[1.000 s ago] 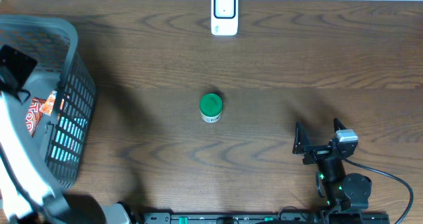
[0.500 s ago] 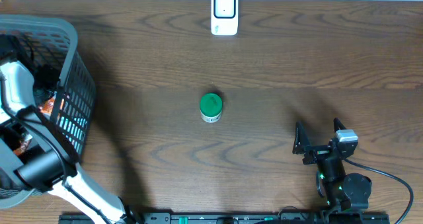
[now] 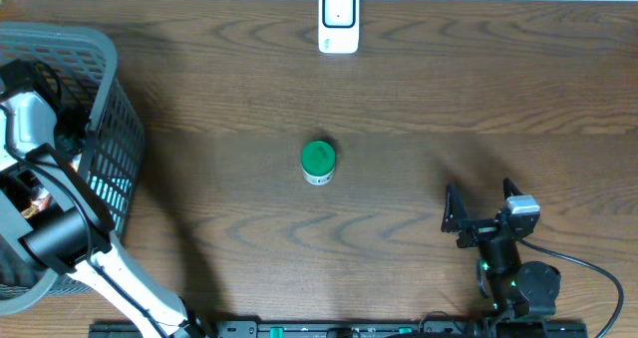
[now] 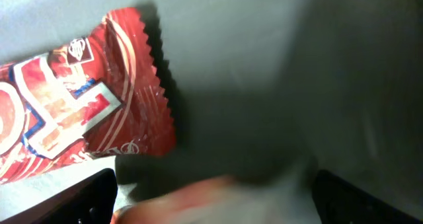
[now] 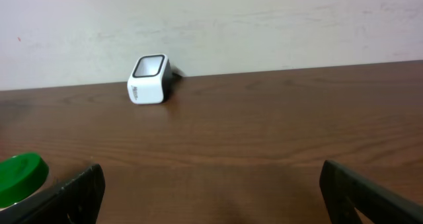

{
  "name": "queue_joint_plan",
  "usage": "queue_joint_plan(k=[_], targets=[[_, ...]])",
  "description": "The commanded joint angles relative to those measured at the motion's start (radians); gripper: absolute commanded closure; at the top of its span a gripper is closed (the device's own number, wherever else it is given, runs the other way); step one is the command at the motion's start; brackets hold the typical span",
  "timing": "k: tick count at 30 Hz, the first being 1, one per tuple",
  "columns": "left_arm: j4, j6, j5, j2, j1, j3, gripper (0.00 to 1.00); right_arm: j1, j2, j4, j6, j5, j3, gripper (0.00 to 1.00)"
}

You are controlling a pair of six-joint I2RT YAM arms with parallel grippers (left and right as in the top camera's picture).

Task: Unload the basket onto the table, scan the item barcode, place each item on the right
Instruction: 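Reach the left gripper into the basket and grasp the Kleenex pack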

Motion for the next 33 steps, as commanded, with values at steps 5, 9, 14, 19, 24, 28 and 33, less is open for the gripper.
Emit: queue_joint_plan(k=[5,9,14,19,24,28,33], targets=[[-0.027,-0.016,0.024,-0.074,0.0,-0.021,0.05,0.004,-0.005,-0.004,0.011,0.005,-0.001,0.01],[-0.039,-0.015,0.024,-0.149,0.0,-0.021,0.07,0.004,-0.005,-0.004,0.011,0.005,-0.001,0.01],[-0.101,-0.015,0.024,-0.158,0.0,-0.023,0.45,0.004,-0.005,-0.004,0.011,0.005,-0.001,0.01],[-0.124,-0.011,0.023,-0.161,0.0,-0.023,0.35,0.004,-0.005,-0.004,0.011,0.005,-0.001,0.01],[-0.131,0.029,0.02,-0.158,-0.002,-0.03,0.11,0.004,-0.005,-0.004,0.011,0.005,-0.001,0.01],[-0.107,0.23,0.02,-0.154,-0.003,-0.034,0.05,0.004,-0.005,-0.004,0.011,0.005,-0.001,0.01],[-0.089,0.459,0.013,-0.135,-0.003,-0.036,0.05,0.004,-0.005,-0.004,0.011,0.005,-0.001,0.01]])
